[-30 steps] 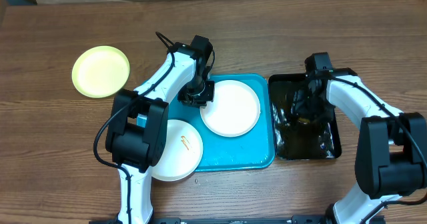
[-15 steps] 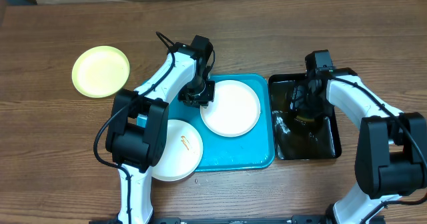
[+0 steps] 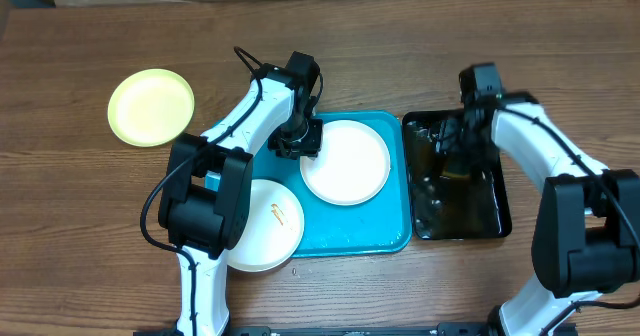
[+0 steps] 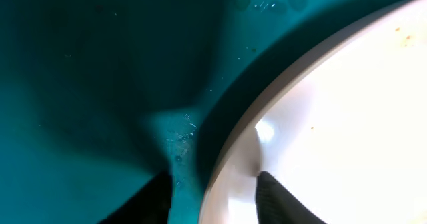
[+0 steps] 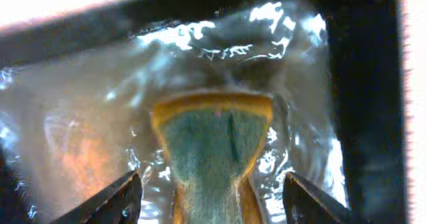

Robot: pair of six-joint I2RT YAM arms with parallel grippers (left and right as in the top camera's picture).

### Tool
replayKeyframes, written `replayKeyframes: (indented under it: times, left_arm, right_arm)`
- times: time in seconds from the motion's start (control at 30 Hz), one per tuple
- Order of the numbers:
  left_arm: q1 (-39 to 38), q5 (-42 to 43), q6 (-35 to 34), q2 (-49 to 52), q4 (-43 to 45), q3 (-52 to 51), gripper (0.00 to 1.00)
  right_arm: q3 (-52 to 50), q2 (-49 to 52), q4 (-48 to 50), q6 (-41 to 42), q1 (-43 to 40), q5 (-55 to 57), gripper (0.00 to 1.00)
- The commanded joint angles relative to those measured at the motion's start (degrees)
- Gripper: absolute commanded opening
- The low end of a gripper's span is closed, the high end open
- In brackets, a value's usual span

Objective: Clean dirty plates on tray and stack at the side
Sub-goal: 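Return the sponge to the black tray and lift the right arm away, then lift the white plate with the left gripper off the teal tray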

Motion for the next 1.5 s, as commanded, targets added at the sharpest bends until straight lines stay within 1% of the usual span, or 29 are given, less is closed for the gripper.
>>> replayKeyframes:
  times: [0.0,0.07,0.13,0.17,0.2,0.23,0.27,0.33,0.47,0.6,0.7,0.8,0.93,1.2,1.37,1.47]
  left_arm:
    - [-0.39,0.28,0.09,-0.13,0.17,-0.24,0.41]
    - [-0.46,0.28,0.07,-0.13,0.17,-0.35,0.38]
    - [-0.57,0.24,0.09,-0.13,0.57,-0.79,0.36]
    - [-0.68,0.24,0.09,-0.13,1.16,-1.31,0.33]
    - [-0.76,0.26,0.09,-0.13,1.90,-1.92,0.28]
    - [-0.83,0.28,0.09,-0.13,2.36,-2.43,0.18]
    - [-0.83,0.28,0.09,-0.13,2.51,-2.73,0.04]
    - [-0.81,0.31,1.25,-0.13,2.34,-2.75,0.04]
    - [-0.37,0.48,2.27,-1.07,1.73,-1.84,0.04]
    - [0.33,0.07,4.68,-4.61,3.76,-1.57,0.04]
    - [0.98,-4.94,5.14,-9.05,6.34,-1.57,0.04]
    - [1.18,-6.25,7.63,-13.35,8.07,-1.57,0.04]
    - [1.18,-6.25,8.59,-15.82,8.61,-1.57,0.04]
    - [0.44,-5.92,9.11,-16.26,11.63,-1.55,0.04]
    - [-2.91,-5.84,9.03,-16.31,15.93,-1.42,0.04]
    - [-6.62,-8.74,8.00,-16.31,18.03,-1.40,0.04]
  right_arm:
    - [9.27,-1.05,-3.28,0.02,-0.33,0.17,0.69]
    - [13.14,-1.05,-5.81,0.07,-1.07,0.13,0.70]
    - [16.04,-1.05,-7.43,0.24,-2.45,0.13,0.76]
    - [17.07,-1.05,-7.87,0.26,-3.45,0.11,0.78]
    - [17.59,-1.05,-8.04,0.26,-4.59,0.11,0.80]
    - [17.79,-1.05,-8.13,0.28,-5.90,0.09,0.83]
    - [17.79,-1.05,-8.31,0.28,-7.37,0.09,0.88]
    - [17.79,-0.96,-9.05,0.26,-10.25,0.09,0.95]
    - [17.79,-0.96,-10.78,0.24,-16.81,0.13,1.00]
    - [17.79,-0.96,-11.58,0.24,-22.45,0.11,1.00]
    - [17.79,-0.96,-11.54,0.22,-25.83,0.11,1.00]
    - [17.79,-0.96,-11.52,0.24,-27.76,0.11,1.00]
    - [17.79,-0.96,-11.52,0.24,-27.96,0.11,1.00]
    - [17.79,-0.96,-11.50,0.24,-27.89,0.11,1.00]
    - [17.79,-0.96,-11.50,0.24,-27.89,0.11,1.00]
    - [17.79,-0.96,-11.50,0.24,-27.89,0.09,1.00]
